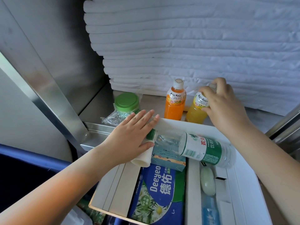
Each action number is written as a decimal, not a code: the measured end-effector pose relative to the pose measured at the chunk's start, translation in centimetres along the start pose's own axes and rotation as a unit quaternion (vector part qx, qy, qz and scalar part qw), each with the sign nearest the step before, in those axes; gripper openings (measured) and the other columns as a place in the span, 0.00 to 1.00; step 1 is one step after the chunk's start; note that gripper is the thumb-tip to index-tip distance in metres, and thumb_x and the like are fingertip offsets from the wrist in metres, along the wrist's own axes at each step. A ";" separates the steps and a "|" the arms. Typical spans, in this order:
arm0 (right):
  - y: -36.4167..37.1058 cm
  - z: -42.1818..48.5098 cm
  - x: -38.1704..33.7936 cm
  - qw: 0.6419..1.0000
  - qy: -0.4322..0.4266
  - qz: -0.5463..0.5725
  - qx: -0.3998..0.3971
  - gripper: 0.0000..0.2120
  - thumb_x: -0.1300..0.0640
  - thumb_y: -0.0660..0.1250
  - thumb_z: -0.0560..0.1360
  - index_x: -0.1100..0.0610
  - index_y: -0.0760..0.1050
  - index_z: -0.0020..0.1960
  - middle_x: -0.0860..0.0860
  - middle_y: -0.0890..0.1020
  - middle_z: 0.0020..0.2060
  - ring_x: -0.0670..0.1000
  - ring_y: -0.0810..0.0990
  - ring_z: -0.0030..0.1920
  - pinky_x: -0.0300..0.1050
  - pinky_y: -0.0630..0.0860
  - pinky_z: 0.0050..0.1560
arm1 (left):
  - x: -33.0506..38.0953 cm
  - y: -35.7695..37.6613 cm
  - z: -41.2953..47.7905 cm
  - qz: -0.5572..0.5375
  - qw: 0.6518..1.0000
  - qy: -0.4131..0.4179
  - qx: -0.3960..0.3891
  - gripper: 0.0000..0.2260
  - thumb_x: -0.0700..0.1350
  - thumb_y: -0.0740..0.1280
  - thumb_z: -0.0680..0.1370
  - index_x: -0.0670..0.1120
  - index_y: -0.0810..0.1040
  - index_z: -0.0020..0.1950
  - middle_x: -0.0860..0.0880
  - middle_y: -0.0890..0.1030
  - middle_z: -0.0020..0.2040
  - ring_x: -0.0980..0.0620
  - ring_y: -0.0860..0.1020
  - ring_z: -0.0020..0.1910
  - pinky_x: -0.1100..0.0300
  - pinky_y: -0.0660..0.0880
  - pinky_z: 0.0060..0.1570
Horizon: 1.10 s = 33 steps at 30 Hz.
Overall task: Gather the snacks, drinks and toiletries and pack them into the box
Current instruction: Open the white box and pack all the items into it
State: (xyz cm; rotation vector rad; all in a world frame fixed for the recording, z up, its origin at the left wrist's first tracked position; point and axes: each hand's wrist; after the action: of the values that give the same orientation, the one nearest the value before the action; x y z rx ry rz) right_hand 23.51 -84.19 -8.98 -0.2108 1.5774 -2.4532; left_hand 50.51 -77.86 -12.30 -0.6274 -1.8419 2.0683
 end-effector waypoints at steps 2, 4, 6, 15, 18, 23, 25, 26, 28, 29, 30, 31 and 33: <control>-0.3 -0.3 0.4 0.999 0.007 0.036 0.006 0.23 0.64 0.75 0.66 0.58 0.72 0.58 0.60 0.66 0.57 0.61 0.69 0.55 0.54 0.76 0.38 | 0.0 0.0 0.0 -0.007 1.000 -0.001 -0.003 0.32 0.64 0.43 0.77 0.54 0.28 0.72 0.52 0.35 0.75 0.52 0.37 0.75 0.58 0.29 0.68; -0.6 -0.5 0.6 0.998 0.023 0.052 0.005 0.22 0.66 0.75 0.65 0.59 0.73 0.57 0.60 0.66 0.57 0.62 0.69 0.55 0.55 0.76 0.40 | 0.0 -0.1 0.0 -0.008 1.000 -0.002 -0.008 0.32 0.64 0.43 0.77 0.54 0.28 0.72 0.53 0.35 0.75 0.52 0.37 0.75 0.58 0.31 0.69; -0.8 -0.6 0.8 0.998 0.042 0.040 -0.004 0.22 0.67 0.74 0.65 0.59 0.73 0.57 0.60 0.66 0.57 0.62 0.69 0.55 0.54 0.76 0.39 | -0.1 -0.1 0.0 -0.009 1.000 -0.001 -0.011 0.32 0.65 0.40 0.76 0.54 0.27 0.71 0.53 0.34 0.75 0.53 0.36 0.75 0.58 0.31 0.69; -1.0 -0.2 1.6 0.991 0.108 -0.064 -0.045 0.23 0.75 0.65 0.66 0.59 0.71 0.57 0.58 0.64 0.60 0.60 0.68 0.54 0.47 0.64 0.34 | -0.4 -2.6 1.9 -0.154 0.986 -0.014 0.057 0.24 0.59 0.54 0.79 0.53 0.62 0.74 0.55 0.64 0.73 0.54 0.64 0.71 0.63 0.55 0.64; -1.2 0.0 1.6 0.991 0.110 -0.056 -0.057 0.20 0.71 0.67 0.68 0.59 0.71 0.57 0.58 0.64 0.60 0.60 0.68 0.55 0.48 0.67 0.36 | -0.1 -3.9 5.0 -0.157 0.976 -0.011 0.149 0.21 0.52 0.60 0.79 0.52 0.66 0.72 0.53 0.69 0.70 0.50 0.69 0.66 0.59 0.67 0.59; -1.2 0.1 0.5 0.993 0.043 -0.098 -0.040 0.24 0.57 0.74 0.67 0.62 0.71 0.60 0.61 0.62 0.69 0.62 0.60 0.68 0.56 0.64 0.62 | 1.4 -4.6 11.4 -0.132 0.976 -0.012 0.175 0.29 0.50 0.62 0.78 0.52 0.53 0.76 0.49 0.57 0.76 0.48 0.60 0.72 0.51 0.71 0.58; -1.0 0.3 -0.2 0.995 -0.010 -0.099 -0.013 0.27 0.57 0.73 0.68 0.61 0.70 0.64 0.61 0.62 0.70 0.61 0.58 0.71 0.55 0.59 0.68 | 1.6 -4.2 13.0 -0.144 0.978 -0.025 0.150 0.30 0.51 0.63 0.79 0.52 0.52 0.77 0.48 0.56 0.76 0.47 0.60 0.72 0.51 0.71 0.58; -0.9 0.5 -0.5 0.994 -0.033 -0.103 -0.011 0.26 0.57 0.71 0.70 0.60 0.68 0.66 0.59 0.63 0.70 0.60 0.58 0.72 0.53 0.58 0.69 | 1.6 -4.0 13.6 -0.157 0.978 -0.034 0.130 0.30 0.50 0.63 0.79 0.52 0.52 0.77 0.48 0.57 0.76 0.45 0.63 0.70 0.51 0.71 0.57; -0.4 0.7 -1.0 0.990 -0.070 -0.116 -0.027 0.24 0.57 0.66 0.73 0.58 0.66 0.67 0.56 0.66 0.68 0.58 0.59 0.71 0.48 0.59 0.68 | 1.5 -3.6 14.1 -0.194 0.974 -0.043 0.108 0.27 0.48 0.64 0.78 0.50 0.57 0.76 0.47 0.64 0.72 0.43 0.71 0.63 0.52 0.74 0.54; -0.1 0.9 -1.1 0.988 -0.082 -0.121 -0.041 0.23 0.58 0.65 0.74 0.58 0.65 0.68 0.54 0.67 0.66 0.56 0.61 0.69 0.46 0.60 0.66 | 1.3 -3.4 14.3 -0.212 0.970 -0.045 0.111 0.26 0.47 0.65 0.78 0.50 0.60 0.75 0.47 0.66 0.70 0.43 0.73 0.60 0.52 0.74 0.52; 0.2 1.1 -1.3 0.987 -0.087 -0.123 -0.059 0.22 0.60 0.64 0.74 0.57 0.65 0.68 0.53 0.68 0.64 0.55 0.63 0.67 0.45 0.63 0.63 | 1.0 -3.4 14.3 -0.224 0.966 -0.048 0.116 0.25 0.46 0.65 0.78 0.49 0.62 0.74 0.46 0.68 0.68 0.43 0.74 0.58 0.52 0.74 0.51; 0.4 1.4 -1.4 0.985 -0.088 -0.123 -0.080 0.22 0.61 0.63 0.74 0.57 0.64 0.67 0.52 0.69 0.63 0.54 0.65 0.65 0.44 0.65 0.60 | 0.6 -3.3 14.4 -0.231 0.964 -0.053 0.121 0.25 0.46 0.66 0.78 0.49 0.63 0.73 0.46 0.68 0.67 0.43 0.74 0.58 0.53 0.73 0.51; 0.8 2.2 -1.7 0.980 -0.089 -0.126 -0.125 0.20 0.64 0.62 0.74 0.58 0.65 0.66 0.52 0.70 0.62 0.53 0.67 0.62 0.43 0.68 0.55 | -0.4 -3.2 14.2 -0.229 0.963 -0.064 0.128 0.25 0.45 0.66 0.78 0.48 0.62 0.74 0.45 0.68 0.67 0.43 0.74 0.59 0.55 0.71 0.52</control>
State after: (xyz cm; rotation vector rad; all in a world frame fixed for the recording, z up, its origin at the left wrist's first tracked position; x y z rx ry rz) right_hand 25.77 -85.96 -8.83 -0.6912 1.8738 -2.3213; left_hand 43.46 -89.86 -7.92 0.0048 -1.5551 2.0065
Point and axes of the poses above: each hand's wrist, its own z-axis towards the middle knuckle, its own y-axis out of the palm, x = y × z
